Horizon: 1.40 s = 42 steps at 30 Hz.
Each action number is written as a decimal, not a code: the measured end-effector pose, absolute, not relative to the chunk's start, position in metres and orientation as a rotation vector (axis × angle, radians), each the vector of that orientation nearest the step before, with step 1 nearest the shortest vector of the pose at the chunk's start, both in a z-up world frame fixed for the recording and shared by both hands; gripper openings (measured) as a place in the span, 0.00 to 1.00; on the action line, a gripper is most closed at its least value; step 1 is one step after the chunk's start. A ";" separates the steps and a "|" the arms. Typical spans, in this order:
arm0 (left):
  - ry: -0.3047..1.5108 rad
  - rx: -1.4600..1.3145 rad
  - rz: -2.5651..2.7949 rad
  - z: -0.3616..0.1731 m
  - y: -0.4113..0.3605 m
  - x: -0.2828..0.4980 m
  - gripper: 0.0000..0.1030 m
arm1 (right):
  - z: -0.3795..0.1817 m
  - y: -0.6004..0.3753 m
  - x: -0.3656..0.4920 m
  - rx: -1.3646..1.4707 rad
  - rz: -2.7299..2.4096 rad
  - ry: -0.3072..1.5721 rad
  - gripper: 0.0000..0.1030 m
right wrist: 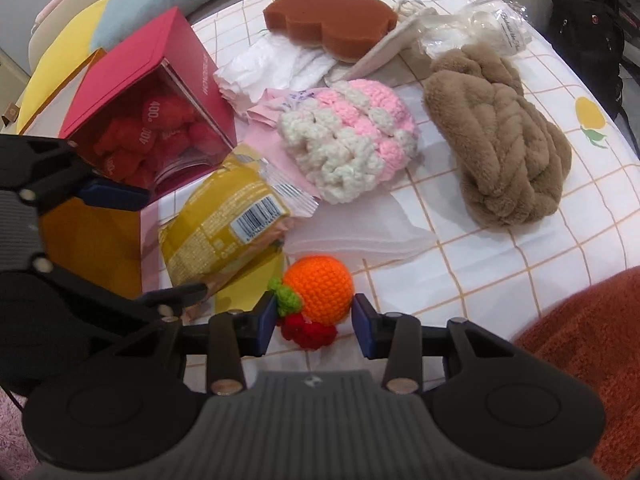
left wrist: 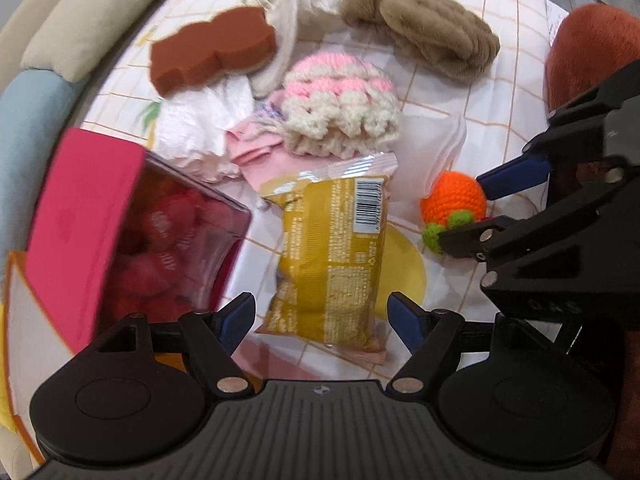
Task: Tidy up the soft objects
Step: 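Grasp the orange crocheted fruit with the right gripper while the left grasps the yellow snack bag, then lift and carry the fruit and snack bag over the white box with both grippers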
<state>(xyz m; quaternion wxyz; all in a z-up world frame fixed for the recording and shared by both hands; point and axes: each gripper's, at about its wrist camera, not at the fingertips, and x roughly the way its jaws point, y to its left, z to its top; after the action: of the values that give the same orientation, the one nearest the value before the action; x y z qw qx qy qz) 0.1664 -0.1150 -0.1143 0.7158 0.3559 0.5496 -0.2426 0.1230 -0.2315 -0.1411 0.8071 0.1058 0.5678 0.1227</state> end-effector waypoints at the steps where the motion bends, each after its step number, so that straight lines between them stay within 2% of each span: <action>1: 1.231 0.792 -0.540 -0.118 -0.116 0.169 0.86 | -0.141 -0.231 0.123 0.226 0.263 1.215 0.39; 10: 1.246 0.863 -0.494 -0.142 -0.128 0.173 0.83 | -0.143 -0.232 0.124 0.233 0.262 1.218 0.40; 20: 1.230 0.770 -0.426 -0.136 -0.122 0.164 0.49 | -0.138 -0.233 0.120 0.216 0.244 1.203 0.40; 22: 1.226 0.697 -0.414 -0.129 -0.115 0.164 0.46 | -0.136 -0.234 0.118 0.212 0.251 1.203 0.39; 30: 1.165 0.397 -0.359 -0.088 -0.086 0.144 0.43 | -0.121 -0.229 0.106 0.144 0.273 1.161 0.39; 37: 1.034 0.195 -0.338 -0.038 -0.064 0.117 0.43 | -0.103 -0.222 0.089 0.083 0.314 1.093 0.39; 42: 0.925 0.076 -0.306 0.000 -0.041 0.101 0.43 | -0.070 -0.217 0.078 0.048 0.345 0.977 0.39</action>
<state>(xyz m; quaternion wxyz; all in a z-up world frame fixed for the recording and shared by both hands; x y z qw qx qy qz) 0.1010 -0.0412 -0.0001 0.8830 0.0365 0.4442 -0.1472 0.0777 -0.2169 -0.0696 0.8684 0.0231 0.4671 0.1647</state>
